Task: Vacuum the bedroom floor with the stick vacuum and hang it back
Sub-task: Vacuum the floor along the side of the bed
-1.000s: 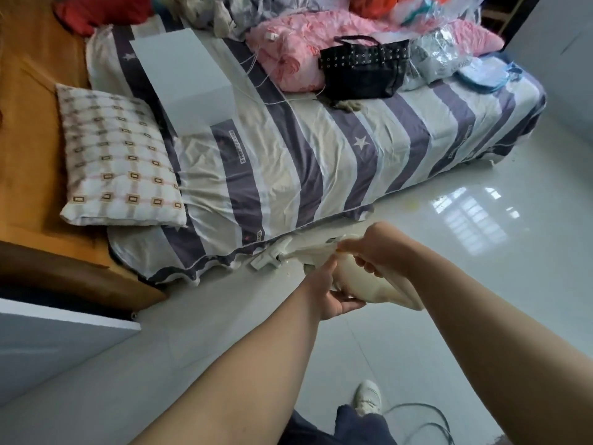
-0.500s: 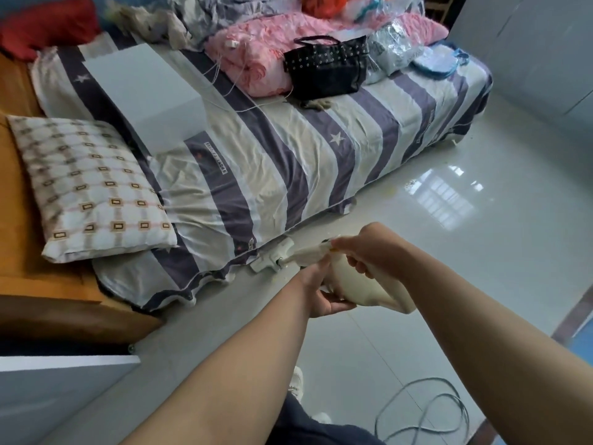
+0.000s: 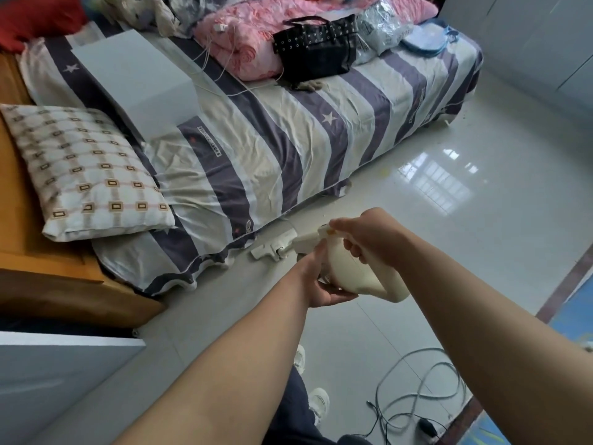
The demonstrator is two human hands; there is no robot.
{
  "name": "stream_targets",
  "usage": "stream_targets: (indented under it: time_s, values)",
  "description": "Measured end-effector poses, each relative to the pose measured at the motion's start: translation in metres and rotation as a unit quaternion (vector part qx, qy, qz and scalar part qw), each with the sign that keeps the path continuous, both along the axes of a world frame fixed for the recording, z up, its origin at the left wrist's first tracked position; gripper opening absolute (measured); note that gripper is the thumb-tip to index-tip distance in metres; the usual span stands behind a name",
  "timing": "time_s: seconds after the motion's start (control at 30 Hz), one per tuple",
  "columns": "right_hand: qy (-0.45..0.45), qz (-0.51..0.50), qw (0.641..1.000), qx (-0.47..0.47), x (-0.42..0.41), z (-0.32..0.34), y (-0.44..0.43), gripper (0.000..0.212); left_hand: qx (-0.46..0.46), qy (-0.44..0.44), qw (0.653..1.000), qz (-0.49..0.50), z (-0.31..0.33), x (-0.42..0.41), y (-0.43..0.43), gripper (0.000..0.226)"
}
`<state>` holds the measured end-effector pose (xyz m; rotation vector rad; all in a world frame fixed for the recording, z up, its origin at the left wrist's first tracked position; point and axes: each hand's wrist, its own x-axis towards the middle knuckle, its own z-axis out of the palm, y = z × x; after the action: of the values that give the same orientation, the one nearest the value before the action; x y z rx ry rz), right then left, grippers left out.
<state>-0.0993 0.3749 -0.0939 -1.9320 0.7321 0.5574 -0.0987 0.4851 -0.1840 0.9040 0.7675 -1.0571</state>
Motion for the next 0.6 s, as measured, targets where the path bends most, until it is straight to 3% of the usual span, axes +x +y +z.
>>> stream_targets:
  time_s: [0.27, 0.6]
  values:
    - [-0.005, -0.019, 1.0, 0.002, -0.019, 0.015, 0.021, 0.037, -0.038, 0.022, 0.999, -0.003, 0.002, -0.013, 0.019, 0.086]
    - [0.013, -0.085, 0.996, -0.004, -0.011, 0.032, 0.088, 0.036, -0.046, 0.033, 0.994, -0.09, 0.027, 0.004, 0.083, 0.095]
